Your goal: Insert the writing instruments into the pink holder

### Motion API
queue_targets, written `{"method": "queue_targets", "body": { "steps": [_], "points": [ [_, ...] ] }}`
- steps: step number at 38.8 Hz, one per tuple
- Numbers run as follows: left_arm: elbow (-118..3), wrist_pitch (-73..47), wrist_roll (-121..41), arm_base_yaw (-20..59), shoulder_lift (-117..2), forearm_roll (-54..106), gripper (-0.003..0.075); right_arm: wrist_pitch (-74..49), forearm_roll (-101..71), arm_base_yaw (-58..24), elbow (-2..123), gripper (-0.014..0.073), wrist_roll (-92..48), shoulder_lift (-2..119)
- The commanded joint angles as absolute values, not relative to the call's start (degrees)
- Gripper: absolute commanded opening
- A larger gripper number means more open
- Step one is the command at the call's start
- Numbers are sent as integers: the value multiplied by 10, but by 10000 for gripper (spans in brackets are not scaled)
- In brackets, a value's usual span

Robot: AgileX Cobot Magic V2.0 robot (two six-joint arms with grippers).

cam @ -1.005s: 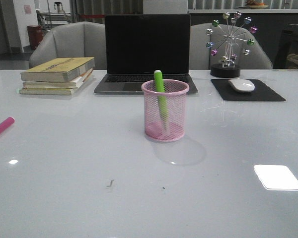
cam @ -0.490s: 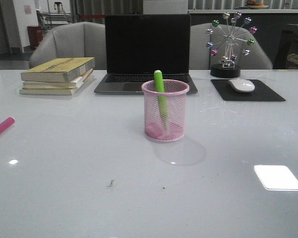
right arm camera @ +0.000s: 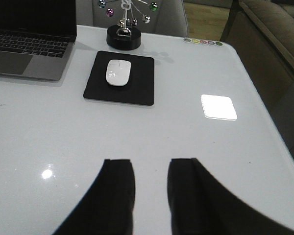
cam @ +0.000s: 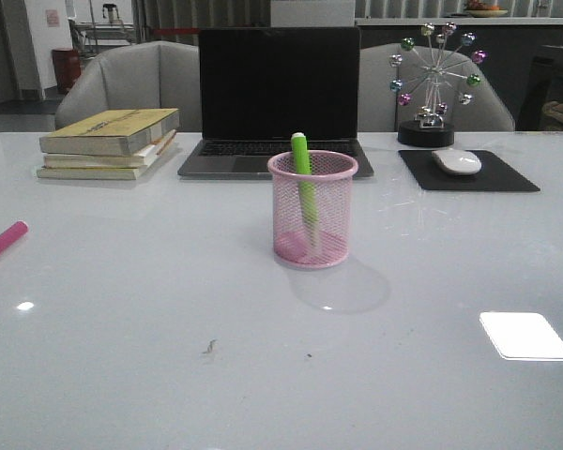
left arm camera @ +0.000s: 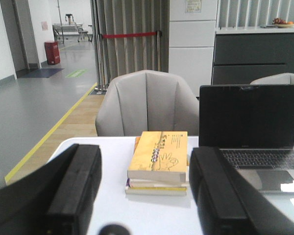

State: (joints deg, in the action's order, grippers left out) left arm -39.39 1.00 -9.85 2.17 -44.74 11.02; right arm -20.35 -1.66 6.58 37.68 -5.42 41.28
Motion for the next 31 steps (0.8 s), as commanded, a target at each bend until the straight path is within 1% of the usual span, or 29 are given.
{"method": "queue_targets", "body": {
  "steps": [1,22,31],
  "points": [
    [-415,28,-97,24,-443,114,458,-157,-12,69,393,319,-55,408],
    [-415,19,-96,24,-443,114,458,-164,-12,69,393,319,-55,408],
    [-415,36,-96,24,-445,115,453,-164,-12,69,393,319,-55,408]
  ]
}}
